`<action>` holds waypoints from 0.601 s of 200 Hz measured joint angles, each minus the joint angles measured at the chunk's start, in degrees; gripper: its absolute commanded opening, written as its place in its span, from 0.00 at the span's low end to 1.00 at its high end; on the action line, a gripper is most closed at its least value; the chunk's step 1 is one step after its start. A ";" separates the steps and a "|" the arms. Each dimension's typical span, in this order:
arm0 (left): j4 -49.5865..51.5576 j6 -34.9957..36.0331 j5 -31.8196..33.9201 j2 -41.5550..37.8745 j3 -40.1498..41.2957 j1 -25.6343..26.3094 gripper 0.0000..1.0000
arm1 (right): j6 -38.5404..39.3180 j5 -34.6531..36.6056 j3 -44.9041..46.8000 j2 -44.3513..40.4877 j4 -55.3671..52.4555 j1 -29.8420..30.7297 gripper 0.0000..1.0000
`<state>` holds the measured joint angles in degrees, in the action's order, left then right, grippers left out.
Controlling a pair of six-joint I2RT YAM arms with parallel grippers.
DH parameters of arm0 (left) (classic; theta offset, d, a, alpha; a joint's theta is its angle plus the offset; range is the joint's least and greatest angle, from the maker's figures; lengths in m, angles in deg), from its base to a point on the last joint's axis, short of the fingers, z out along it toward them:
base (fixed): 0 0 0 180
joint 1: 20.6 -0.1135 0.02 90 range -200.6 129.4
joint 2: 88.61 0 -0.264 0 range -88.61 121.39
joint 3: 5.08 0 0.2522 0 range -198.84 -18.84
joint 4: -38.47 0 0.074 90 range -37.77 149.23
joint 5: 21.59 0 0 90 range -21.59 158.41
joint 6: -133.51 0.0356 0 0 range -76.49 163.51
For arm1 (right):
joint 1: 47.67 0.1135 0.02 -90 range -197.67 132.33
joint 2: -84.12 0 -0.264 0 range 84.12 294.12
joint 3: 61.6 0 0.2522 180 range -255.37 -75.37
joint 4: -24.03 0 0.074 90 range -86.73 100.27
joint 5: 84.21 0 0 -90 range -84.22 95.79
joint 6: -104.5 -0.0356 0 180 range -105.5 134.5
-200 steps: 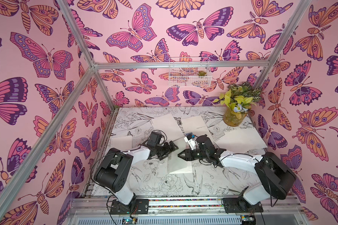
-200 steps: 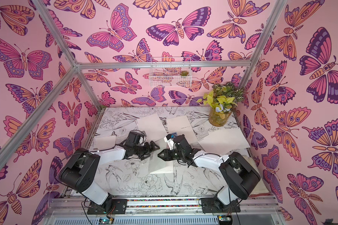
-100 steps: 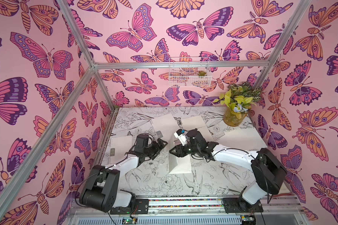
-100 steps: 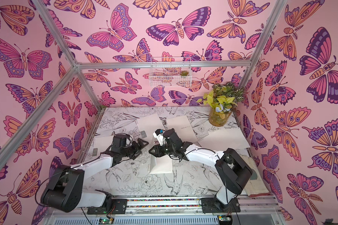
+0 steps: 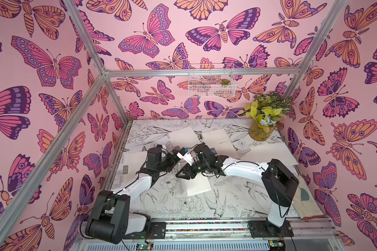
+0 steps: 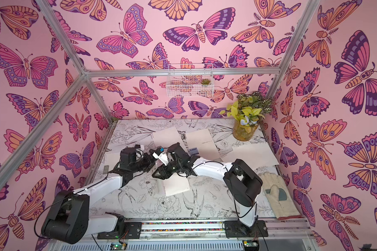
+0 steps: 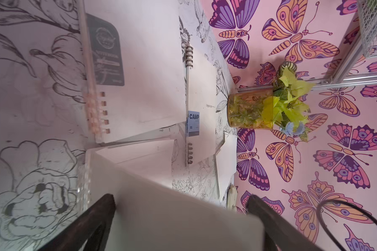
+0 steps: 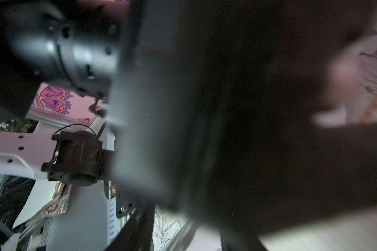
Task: Tear off pages from different notebooks
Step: Open the notebook at the center of the board.
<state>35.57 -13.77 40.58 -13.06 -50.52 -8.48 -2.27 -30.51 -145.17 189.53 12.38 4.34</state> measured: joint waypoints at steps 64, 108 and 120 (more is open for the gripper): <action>-1.42 0.00 -4.17 -0.63 3.32 -4.76 0.90 | 7.39 -3.74 -2.45 -0.48 -6.38 0.44 0.59; -2.23 -0.09 -5.92 -0.74 4.07 -5.99 0.83 | 12.11 -1.51 -5.49 -0.31 -12.92 1.60 0.57; -2.47 0.00 -6.38 -0.74 4.07 -6.10 0.73 | 13.14 0.07 -7.02 0.13 -14.88 2.43 0.57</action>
<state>33.10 -13.77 34.20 -13.80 -46.46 -14.58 10.86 -30.44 -152.18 189.66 -2.50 6.76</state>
